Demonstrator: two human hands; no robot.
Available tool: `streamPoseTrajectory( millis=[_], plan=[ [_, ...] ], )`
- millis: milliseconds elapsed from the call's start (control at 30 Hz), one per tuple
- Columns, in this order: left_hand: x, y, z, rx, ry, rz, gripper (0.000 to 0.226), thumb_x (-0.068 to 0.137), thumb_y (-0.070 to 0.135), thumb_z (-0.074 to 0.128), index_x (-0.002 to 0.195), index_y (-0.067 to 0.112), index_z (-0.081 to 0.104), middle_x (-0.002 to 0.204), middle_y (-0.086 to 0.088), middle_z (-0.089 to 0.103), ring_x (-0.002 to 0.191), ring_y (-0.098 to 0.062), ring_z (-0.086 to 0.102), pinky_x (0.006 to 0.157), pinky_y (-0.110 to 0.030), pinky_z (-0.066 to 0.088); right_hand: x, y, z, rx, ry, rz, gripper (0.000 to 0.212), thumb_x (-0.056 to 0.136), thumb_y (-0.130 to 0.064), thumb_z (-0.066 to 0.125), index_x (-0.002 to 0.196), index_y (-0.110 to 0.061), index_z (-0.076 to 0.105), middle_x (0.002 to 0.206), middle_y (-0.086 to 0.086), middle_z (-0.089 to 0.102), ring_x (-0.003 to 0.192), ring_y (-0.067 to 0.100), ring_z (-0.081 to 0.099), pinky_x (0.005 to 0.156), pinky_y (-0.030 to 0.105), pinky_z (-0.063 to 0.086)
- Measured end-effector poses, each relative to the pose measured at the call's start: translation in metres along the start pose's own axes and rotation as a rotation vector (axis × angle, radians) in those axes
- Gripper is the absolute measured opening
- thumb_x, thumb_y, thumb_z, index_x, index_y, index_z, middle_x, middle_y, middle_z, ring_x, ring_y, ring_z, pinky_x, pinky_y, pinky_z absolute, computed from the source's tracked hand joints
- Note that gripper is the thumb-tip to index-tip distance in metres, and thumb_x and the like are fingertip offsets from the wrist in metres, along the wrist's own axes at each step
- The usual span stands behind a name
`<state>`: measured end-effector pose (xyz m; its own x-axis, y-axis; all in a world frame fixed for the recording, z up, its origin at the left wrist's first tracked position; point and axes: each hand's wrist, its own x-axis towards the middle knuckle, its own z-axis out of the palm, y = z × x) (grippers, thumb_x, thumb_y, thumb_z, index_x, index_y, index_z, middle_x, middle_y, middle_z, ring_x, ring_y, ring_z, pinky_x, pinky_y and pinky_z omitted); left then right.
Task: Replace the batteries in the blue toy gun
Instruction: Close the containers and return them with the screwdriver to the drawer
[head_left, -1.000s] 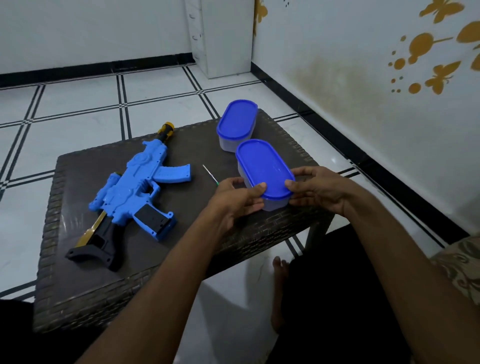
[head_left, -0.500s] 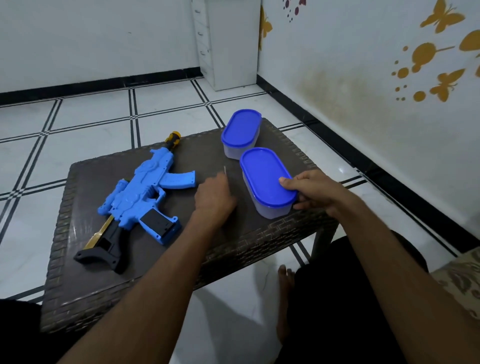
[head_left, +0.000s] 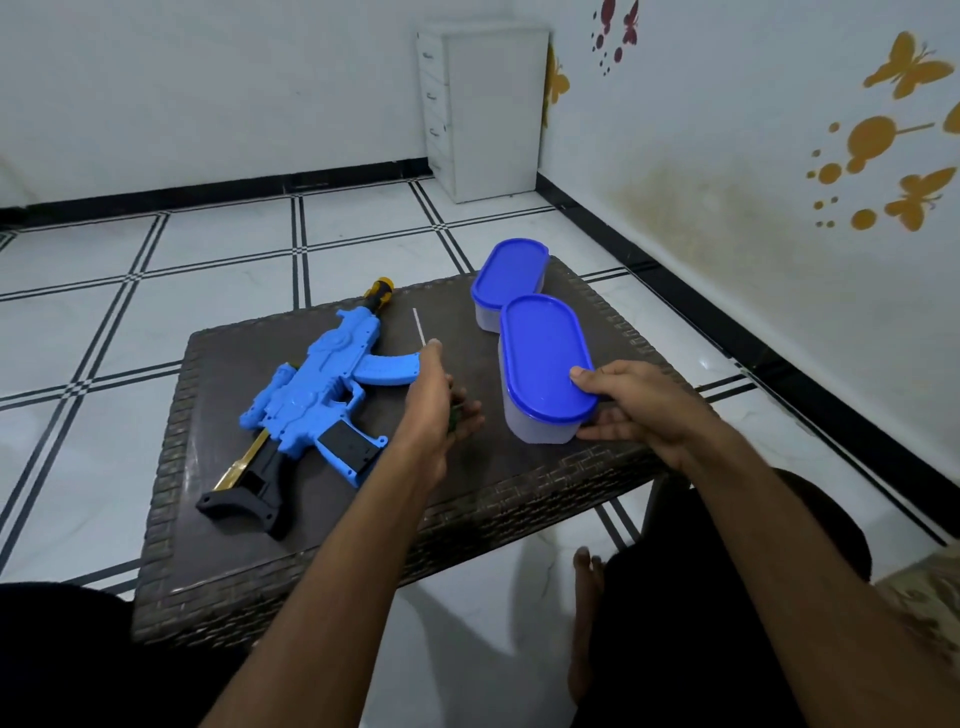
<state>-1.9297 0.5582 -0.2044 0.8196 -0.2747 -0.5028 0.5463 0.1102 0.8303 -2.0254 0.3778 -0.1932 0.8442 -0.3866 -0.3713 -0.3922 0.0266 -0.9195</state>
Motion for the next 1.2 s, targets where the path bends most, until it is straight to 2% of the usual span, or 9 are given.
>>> streamPoseTrajectory(
  millis=[100,167,233,333,467,700,867,1033,1200],
  plan=[
    [-0.008,0.004,-0.005,0.138,-0.052,0.059,0.077,0.084,0.072,0.044,0.141,0.020,0.038,0.112,-0.010,0.061,0.103,-0.023,0.062,0.095,-0.046,0.051,-0.005,-0.006,0.014,0.024,-0.021,-0.042,0.023,0.092,-0.028,0.066,0.096,-0.007,0.057,0.110,0.016,0.069,0.093,0.027,0.072,0.075,0.040,0.061],
    [-0.009,0.007,-0.009,0.191,-0.110,0.067,0.075,0.074,0.075,0.057,0.127,0.023,0.046,0.112,-0.010,0.066,0.101,-0.023,0.066,0.090,-0.047,0.055,-0.007,-0.008,0.024,0.032,-0.038,-0.066,0.021,0.092,-0.028,0.065,0.093,-0.009,0.057,0.108,0.016,0.069,0.091,0.027,0.072,0.075,0.039,0.061],
    [-0.007,0.007,-0.014,0.228,-0.131,0.095,0.084,0.061,0.068,0.073,0.120,0.011,0.058,0.107,-0.008,0.071,0.096,-0.022,0.070,0.080,-0.045,0.059,-0.009,-0.010,0.034,0.035,-0.060,-0.082,0.021,0.092,-0.029,0.065,0.092,-0.010,0.056,0.107,0.015,0.070,0.091,0.027,0.072,0.076,0.039,0.061],
    [-0.003,0.007,-0.021,0.201,-0.091,0.139,0.091,0.052,0.053,0.084,0.123,0.003,0.055,0.108,-0.012,0.071,0.093,-0.023,0.071,0.066,-0.036,0.060,-0.007,-0.013,0.044,0.021,-0.083,-0.098,0.028,0.092,-0.033,0.065,0.099,-0.008,0.058,0.108,0.012,0.071,0.093,0.025,0.073,0.078,0.040,0.061],
    [0.005,0.009,-0.030,0.186,-0.063,0.164,0.074,0.062,0.044,0.084,0.112,0.000,0.054,0.106,-0.017,0.071,0.090,-0.026,0.072,0.066,-0.039,0.061,0.010,-0.024,0.039,-0.053,-0.019,-0.101,0.040,0.092,-0.048,0.060,0.108,-0.012,0.061,0.106,0.004,0.071,0.093,0.021,0.072,0.079,0.038,0.060],
    [0.013,0.017,-0.046,0.161,-0.052,0.153,0.052,0.071,0.040,0.080,0.103,0.006,0.058,0.099,-0.015,0.073,0.078,-0.020,0.072,0.063,-0.032,0.057,0.091,-0.053,0.029,-0.036,0.268,-0.063,0.050,0.093,-0.050,0.056,0.125,-0.012,0.055,0.116,0.007,0.059,0.095,0.022,0.060,0.080,0.037,0.057],
    [0.017,0.026,-0.057,0.137,-0.044,0.148,0.036,0.077,0.036,0.077,0.095,0.010,0.059,0.081,-0.008,0.072,0.068,-0.017,0.071,0.057,-0.029,0.055,0.144,-0.057,0.042,-0.072,0.310,0.028,0.078,0.086,-0.058,0.059,0.142,-0.008,0.041,0.111,0.005,0.047,0.085,0.021,0.053,0.060,0.032,0.048],
    [0.019,0.030,-0.064,0.145,-0.028,0.129,0.042,0.078,0.037,0.076,0.103,0.007,0.060,0.086,-0.009,0.072,0.068,-0.015,0.071,0.059,-0.029,0.057,0.168,-0.047,0.057,-0.062,0.299,0.013,0.053,0.088,-0.042,0.064,0.125,-0.004,0.057,0.100,0.009,0.061,0.067,0.017,0.058,0.052,0.028,0.048],
    [0.019,0.032,-0.066,0.134,0.000,0.115,0.051,0.080,0.036,0.074,0.114,0.000,0.063,0.080,-0.005,0.073,0.066,-0.012,0.071,0.056,-0.027,0.055,0.154,-0.051,0.056,-0.079,0.280,-0.029,0.018,0.094,-0.016,0.055,0.106,-0.003,0.059,0.079,0.007,0.058,0.058,0.016,0.060,0.054,0.027,0.054]
  ],
)
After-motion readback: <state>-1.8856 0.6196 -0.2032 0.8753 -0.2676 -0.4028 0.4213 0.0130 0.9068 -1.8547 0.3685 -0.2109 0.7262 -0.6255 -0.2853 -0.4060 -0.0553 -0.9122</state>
